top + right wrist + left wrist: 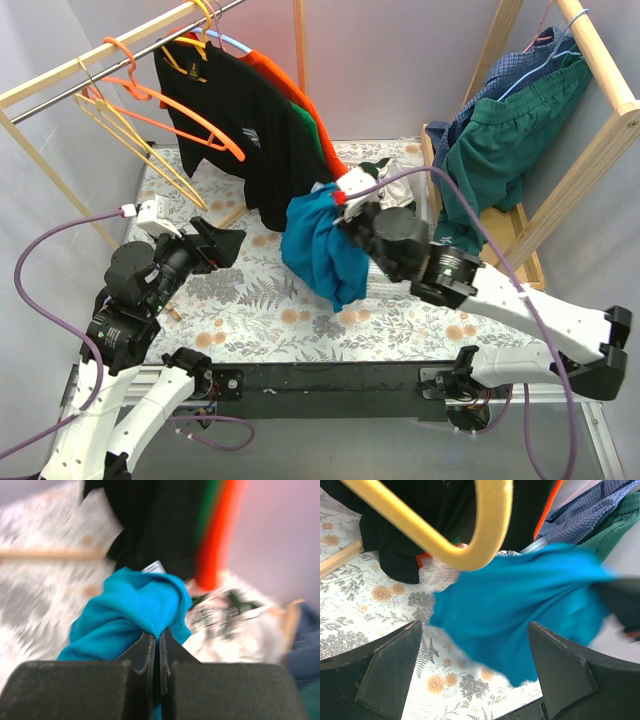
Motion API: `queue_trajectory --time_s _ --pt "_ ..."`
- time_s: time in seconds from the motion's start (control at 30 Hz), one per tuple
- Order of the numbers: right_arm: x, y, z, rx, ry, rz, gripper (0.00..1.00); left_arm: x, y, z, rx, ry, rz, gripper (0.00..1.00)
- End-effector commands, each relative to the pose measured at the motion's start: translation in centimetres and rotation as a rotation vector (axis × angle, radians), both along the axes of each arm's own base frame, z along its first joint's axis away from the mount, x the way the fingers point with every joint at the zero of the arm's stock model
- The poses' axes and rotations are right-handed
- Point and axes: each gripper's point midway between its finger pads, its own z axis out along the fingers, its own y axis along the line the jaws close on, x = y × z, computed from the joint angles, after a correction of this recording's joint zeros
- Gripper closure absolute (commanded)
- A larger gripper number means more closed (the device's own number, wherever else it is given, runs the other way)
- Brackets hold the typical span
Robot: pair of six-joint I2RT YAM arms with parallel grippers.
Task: Remove the t-shirt from the hanger
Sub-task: Place the T-shirt in the bin.
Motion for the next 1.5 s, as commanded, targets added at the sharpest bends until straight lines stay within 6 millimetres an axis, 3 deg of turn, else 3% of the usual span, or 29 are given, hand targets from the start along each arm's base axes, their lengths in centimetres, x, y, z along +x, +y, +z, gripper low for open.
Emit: queue_trajectory --time_s 0.0,0.2,0.4,0.53,0.57,0.67,0.7,0.77,0.8,1.0,1.1,1.23,1.37,1.43,1.47 --pt "2.1 -5.8 10.4 0.153 -0.265 -0.221 0.99 0.5 0.2 -0.4 0.008 0.006 0.019 0.14" --pt "3.7 -9.0 14.3 0.167 -0.415 -0.316 0.99 0.8 0.2 -1.0 0.006 0.023 0.027 0.14" --pt "8.1 -10.7 13.8 0.156 -0.429 -0.35 0.99 1.0 0.0 -1.6 0.001 0.041 0.024 0.14" --pt "9.9 -10.2 9.7 0.169 -0.33 -0.307 0.99 1.1 -0.1 -2.0 0.003 0.053 0.023 0.14" --pt "10.3 -9.9 7.2 0.151 -0.29 -0.298 0.99 1.1 -0.1 -2.0 0.003 0.053 0.021 0.14" --pt "11.5 -10.1 2.6 0.175 -0.185 -0.299 0.99 1.2 -0.4 -2.3 0.002 0.06 0.01 0.14" --pt "11.9 -10.2 -0.4 0.179 -0.118 -0.295 0.99 1.3 -0.6 -2.3 0.001 0.062 0.001 0.14" --pt "12.4 -10.0 -4.0 0.175 -0.033 -0.289 0.99 1.4 -0.9 -2.4 0.002 0.061 -0.015 0.14" --pt "12.5 -9.8 -6.9 0.154 0.03 -0.267 0.99 1.3 -1.2 -2.4 0.0 0.059 -0.035 0.14" --pt "11.7 -8.7 -18.0 0.155 0.355 -0.237 0.99 1.4 -1.5 -1.0 -0.018 0.0 -0.05 0.14" --pt "10.7 -7.7 -22.2 0.126 0.507 -0.205 0.99 1.6 -1.9 0.4 -0.024 -0.042 -0.073 0.14" --pt "9.2 -6.9 -25.1 0.068 0.679 -0.179 0.98 1.8 -2.8 3.1 -0.014 -0.104 -0.131 0.14" --pt "8.8 -7.4 -24.1 0.066 0.731 -0.227 0.68 1.0 -3.0 7.0 0.0 -0.22 -0.169 0.14" --pt "8.8 -7.9 -22.1 0.092 0.692 -0.245 0.54 0.6 -3.0 8.5 0.008 -0.273 -0.178 0.13" --pt "8.5 -8.1 -21.4 0.094 0.688 -0.248 0.51 0.4 -3.0 9.1 0.008 -0.296 -0.187 0.13"
